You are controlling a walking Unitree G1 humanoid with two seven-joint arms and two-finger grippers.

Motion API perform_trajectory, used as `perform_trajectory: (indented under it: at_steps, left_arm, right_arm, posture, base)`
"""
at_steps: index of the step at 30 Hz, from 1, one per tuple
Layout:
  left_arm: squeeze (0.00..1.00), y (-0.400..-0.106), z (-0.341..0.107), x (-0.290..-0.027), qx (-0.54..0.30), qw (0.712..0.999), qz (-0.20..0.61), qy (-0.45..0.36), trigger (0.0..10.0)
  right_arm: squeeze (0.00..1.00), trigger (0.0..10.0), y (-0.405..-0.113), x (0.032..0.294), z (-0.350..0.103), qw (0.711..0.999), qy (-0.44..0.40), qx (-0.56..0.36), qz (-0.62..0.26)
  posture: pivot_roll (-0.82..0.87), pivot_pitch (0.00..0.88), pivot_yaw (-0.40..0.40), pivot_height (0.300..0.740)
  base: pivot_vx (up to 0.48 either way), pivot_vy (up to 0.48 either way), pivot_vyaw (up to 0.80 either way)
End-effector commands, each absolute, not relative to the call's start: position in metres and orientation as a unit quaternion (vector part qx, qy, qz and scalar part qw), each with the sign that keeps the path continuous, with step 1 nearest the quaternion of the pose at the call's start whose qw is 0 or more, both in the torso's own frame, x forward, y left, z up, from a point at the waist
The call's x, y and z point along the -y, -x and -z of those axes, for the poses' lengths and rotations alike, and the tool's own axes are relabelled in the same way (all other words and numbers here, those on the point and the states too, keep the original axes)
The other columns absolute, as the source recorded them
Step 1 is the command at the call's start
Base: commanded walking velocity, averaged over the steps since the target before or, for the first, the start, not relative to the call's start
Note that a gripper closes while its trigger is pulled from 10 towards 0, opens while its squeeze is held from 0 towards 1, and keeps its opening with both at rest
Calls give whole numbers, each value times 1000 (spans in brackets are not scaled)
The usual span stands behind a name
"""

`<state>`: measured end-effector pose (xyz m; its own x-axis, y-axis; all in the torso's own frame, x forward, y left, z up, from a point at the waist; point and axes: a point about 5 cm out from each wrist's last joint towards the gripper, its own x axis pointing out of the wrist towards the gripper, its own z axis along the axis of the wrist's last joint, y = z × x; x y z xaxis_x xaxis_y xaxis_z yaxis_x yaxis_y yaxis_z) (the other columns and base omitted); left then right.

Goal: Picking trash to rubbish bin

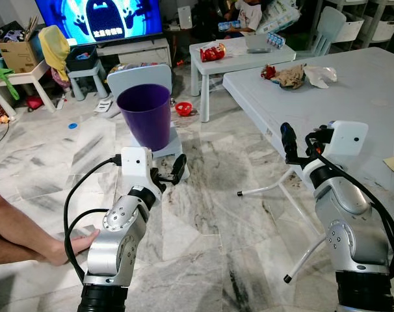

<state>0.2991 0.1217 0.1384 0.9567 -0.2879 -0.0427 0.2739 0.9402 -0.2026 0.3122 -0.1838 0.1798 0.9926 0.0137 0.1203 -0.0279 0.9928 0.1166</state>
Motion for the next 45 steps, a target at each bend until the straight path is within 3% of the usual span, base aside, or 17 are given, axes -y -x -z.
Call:
perform_trajectory:
  at_steps: [1,23,33,45]
  left_arm:
    - [0,-300,-139,-125,-32,985,138,100,10000]
    - [0,-300,-139,-126,-31,985,140,100,10000]
    - [0,-300,-140,-125,-23,984,143,104,10000]
    - [0,-300,-144,-126,-9,982,151,115,10000]
  right_arm:
    - [0,10000,-314,180,-186,996,-59,68,-14]
    - [0,10000,-314,181,-186,996,-58,69,-11]
    - [0,10000,-314,181,-185,996,-57,67,-11]
    - [0,10000,-315,180,-186,996,-54,68,-13]
  posture:
    - [-11,0,46,740]
    - [-12,0,47,740]
    - [-14,0,47,740]
    - [-12,0,47,740]
  base:
    - [247,281,0]
    - [265,360,0]
    - [0,0,0]
    - [230,0,-745]
